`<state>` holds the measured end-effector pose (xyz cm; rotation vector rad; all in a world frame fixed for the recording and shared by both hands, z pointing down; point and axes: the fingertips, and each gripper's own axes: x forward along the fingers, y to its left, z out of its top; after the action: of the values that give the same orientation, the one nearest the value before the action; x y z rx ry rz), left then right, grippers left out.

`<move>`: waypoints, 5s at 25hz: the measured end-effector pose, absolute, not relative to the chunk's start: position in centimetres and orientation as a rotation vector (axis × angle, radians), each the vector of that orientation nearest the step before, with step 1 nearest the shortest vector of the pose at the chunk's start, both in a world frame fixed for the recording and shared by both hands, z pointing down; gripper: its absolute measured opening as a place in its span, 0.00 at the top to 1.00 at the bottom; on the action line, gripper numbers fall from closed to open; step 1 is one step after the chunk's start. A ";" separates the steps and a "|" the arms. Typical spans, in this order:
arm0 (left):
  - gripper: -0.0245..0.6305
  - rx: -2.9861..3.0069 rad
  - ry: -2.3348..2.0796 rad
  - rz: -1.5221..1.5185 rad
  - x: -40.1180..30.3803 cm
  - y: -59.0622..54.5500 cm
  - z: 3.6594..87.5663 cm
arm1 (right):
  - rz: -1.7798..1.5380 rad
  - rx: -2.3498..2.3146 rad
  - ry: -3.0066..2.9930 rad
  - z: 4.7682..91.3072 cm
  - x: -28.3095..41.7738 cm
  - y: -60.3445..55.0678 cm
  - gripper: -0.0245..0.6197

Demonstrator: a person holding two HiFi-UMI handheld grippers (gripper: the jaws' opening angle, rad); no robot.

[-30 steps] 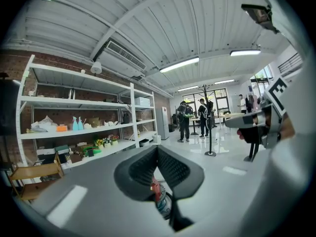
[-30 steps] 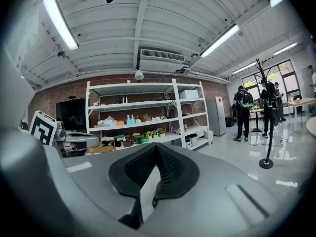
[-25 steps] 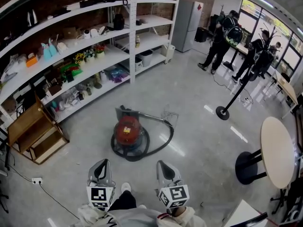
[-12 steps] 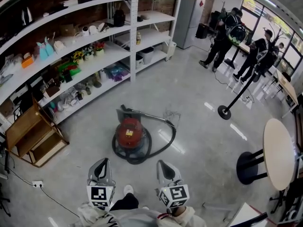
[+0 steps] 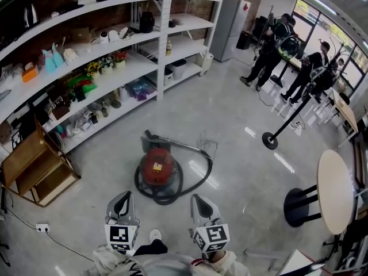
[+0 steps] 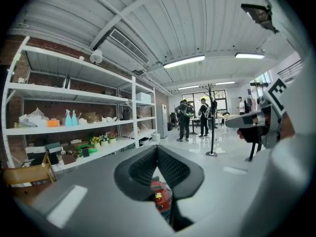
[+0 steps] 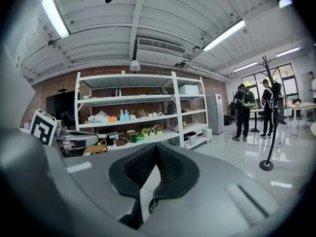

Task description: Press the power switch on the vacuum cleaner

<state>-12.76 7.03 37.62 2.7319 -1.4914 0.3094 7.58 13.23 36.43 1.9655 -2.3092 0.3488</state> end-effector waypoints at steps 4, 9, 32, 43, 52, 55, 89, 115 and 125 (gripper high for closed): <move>0.96 2.729 -1.486 0.299 -13.6 5.4 37.4 | 0.343 1.971 -2.302 36.0 6.9 11.8 0.96; 0.96 2.741 -1.471 0.301 -14.2 3.8 37.8 | 0.332 1.995 -2.292 36.1 6.3 10.1 0.96; 0.96 2.727 -1.447 0.267 -15.6 1.3 38.2 | 0.303 2.010 -2.246 35.3 5.2 8.3 0.96; 0.96 2.707 -1.455 0.274 -16.0 0.5 38.5 | 0.311 1.993 -2.249 35.6 4.9 7.2 0.96; 0.96 2.686 -1.483 0.304 -15.9 -1.1 38.9 | 0.329 1.963 -2.277 36.0 5.1 5.1 0.96; 0.96 2.684 -1.482 0.310 -15.3 -1.8 38.8 | 0.338 1.957 -2.282 36.1 5.6 4.2 0.96; 0.96 2.574 -1.659 0.419 -8.2 -9.7 38.5 | 0.440 1.767 -2.442 38.0 12.3 -7.1 0.96; 0.96 2.536 -1.670 0.469 -6.0 -10.4 39.7 | 0.493 1.721 -2.440 39.7 14.9 -8.6 0.96; 0.96 2.526 -1.627 0.483 -7.2 -11.6 41.1 | 0.527 1.711 -2.393 41.3 13.6 -9.7 0.96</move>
<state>-7.19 -11.55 41.13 2.5260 -1.6275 0.4827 13.56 -9.72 41.31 1.7108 -2.3926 0.5273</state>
